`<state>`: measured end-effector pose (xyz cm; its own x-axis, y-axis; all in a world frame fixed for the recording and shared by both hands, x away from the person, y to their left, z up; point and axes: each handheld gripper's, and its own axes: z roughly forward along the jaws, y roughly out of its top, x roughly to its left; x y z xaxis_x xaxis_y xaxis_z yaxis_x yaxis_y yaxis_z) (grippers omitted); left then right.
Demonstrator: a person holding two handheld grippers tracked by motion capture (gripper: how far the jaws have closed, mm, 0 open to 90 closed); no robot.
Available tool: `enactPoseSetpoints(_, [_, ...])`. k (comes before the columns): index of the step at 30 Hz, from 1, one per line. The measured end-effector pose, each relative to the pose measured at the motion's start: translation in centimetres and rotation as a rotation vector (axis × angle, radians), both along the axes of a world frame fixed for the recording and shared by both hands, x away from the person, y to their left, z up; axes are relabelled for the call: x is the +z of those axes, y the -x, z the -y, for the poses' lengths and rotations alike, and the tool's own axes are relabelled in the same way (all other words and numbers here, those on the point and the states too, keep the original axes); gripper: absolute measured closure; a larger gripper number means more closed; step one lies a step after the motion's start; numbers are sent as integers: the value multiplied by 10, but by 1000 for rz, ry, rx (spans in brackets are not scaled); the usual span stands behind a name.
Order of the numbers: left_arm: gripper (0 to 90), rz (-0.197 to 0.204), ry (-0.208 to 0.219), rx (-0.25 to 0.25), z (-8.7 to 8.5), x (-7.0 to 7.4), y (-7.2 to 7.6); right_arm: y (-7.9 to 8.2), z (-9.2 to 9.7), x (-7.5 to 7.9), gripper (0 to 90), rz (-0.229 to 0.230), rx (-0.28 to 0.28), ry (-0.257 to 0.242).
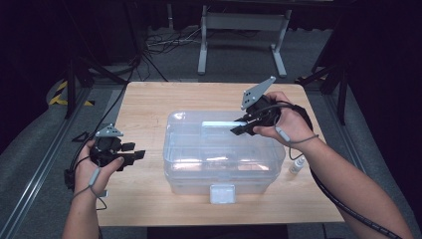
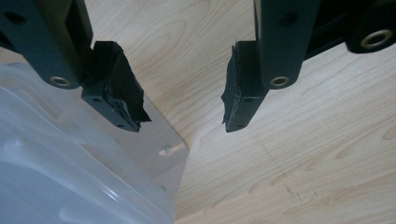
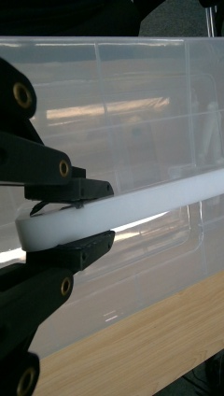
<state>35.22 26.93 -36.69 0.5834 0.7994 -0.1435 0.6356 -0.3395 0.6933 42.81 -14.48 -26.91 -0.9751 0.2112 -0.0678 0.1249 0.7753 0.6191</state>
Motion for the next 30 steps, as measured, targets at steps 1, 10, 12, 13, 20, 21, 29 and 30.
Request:
enactPoseSetpoints(1, [483,4,1,-4,1,1,1,-1,0,1,751,-2,0,1])
enactPoseSetpoints(10, [584,33,16,-48,7,8,8,-14,-1,10,739,-16,-27,-10])
enactPoseSetpoints(12, [596,25,23,-54,8,10,10,-17,0,11,737,-17,-26,-11])
enactPoseSetpoints(13, [604,22,23,-58,9,10,10,-19,0,12,735,-18,-29,-13])
enactPoseSetpoints(20, [663,-26,21,-108,14,13,13,-31,-1,17,723,-30,-55,-24])
enactPoseSetpoints(21, [675,-36,26,-116,15,13,14,-33,-1,17,721,-28,-59,-23])
enactPoseSetpoints(29, [686,-33,34,-174,26,21,22,-44,-1,21,710,-37,-82,-31])
enactPoseSetpoints(30, [683,-28,36,-181,27,23,24,-45,-1,21,709,-36,-85,-30])
